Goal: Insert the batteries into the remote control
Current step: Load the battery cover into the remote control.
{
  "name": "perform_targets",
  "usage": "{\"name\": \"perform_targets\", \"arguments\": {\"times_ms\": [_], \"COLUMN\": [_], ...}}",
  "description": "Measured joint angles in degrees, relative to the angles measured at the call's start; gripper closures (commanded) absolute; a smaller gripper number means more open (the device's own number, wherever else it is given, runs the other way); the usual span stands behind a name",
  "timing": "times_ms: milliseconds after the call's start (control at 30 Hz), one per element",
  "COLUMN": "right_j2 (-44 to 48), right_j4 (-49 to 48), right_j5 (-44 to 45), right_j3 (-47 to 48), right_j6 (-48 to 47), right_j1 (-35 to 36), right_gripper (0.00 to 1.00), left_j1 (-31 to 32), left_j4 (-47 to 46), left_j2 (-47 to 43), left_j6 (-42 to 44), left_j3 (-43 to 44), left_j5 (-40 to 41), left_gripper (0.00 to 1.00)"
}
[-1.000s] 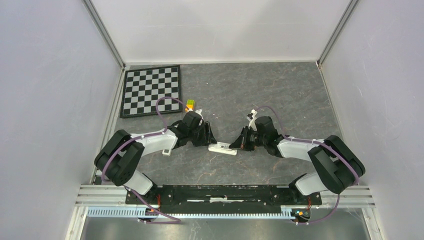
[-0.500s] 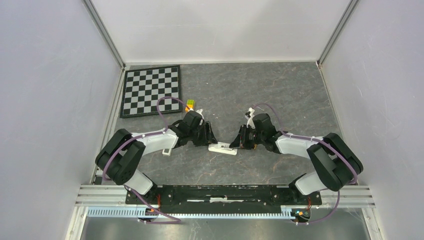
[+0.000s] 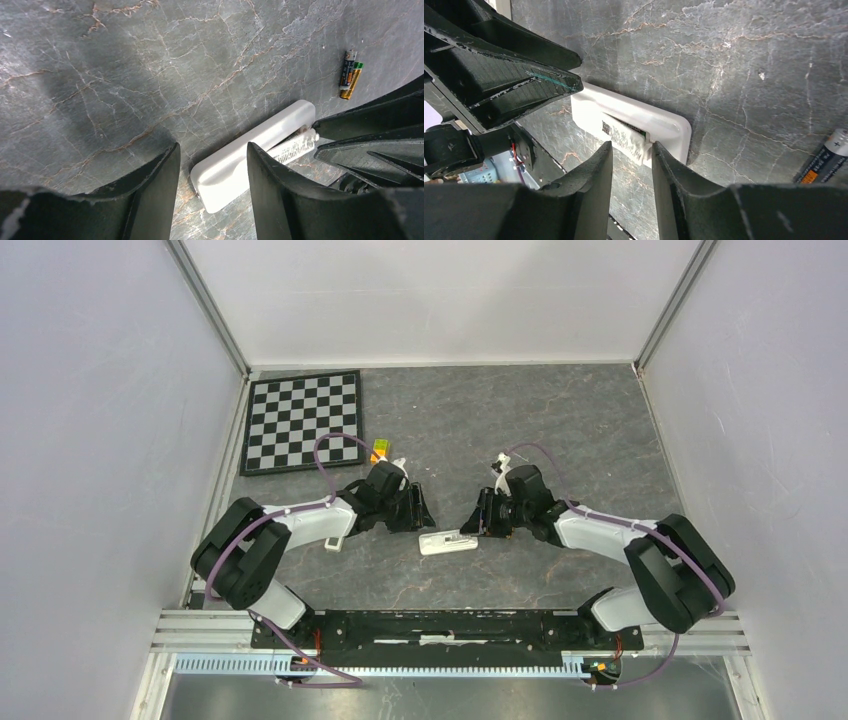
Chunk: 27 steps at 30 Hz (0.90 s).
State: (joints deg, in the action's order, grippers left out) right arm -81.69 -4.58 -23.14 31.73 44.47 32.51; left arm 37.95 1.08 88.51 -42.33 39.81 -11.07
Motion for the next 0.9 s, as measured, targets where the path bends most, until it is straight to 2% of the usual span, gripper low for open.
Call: {"name": "perform_targets", "arguments": {"times_ms": [233,500,700,900], "right_j2": [1.5,4.0,4.9,2.0], "right_j4": [2.2,2.3,1.2,1.2], "right_j5": [1.4,2.4,2.0,2.1], "right_j3": [0.0,0.0,0.2,0.4], "right_j6": [-1.3,-3.1,-4.8,-5.5], "right_j1": [0.0,0.0,0.9,2.7], "right_gripper": [0.62,0.78,0.79,0.80], "left_j1": [0.0,0.0,0.0,0.0], "left_j4": [0.1,1.1,3.4,3.7], "left_j2": [0.0,-0.3,-1.8,-3.0], "left_j6": [0.0,0.0,0.0,0.0], "left_j3": [0.1,0.3,0.3,0.1], "left_j5": [0.1,1.0,2.6,3.6], "left_gripper": [0.41,0.39,0.37,0.36]}}
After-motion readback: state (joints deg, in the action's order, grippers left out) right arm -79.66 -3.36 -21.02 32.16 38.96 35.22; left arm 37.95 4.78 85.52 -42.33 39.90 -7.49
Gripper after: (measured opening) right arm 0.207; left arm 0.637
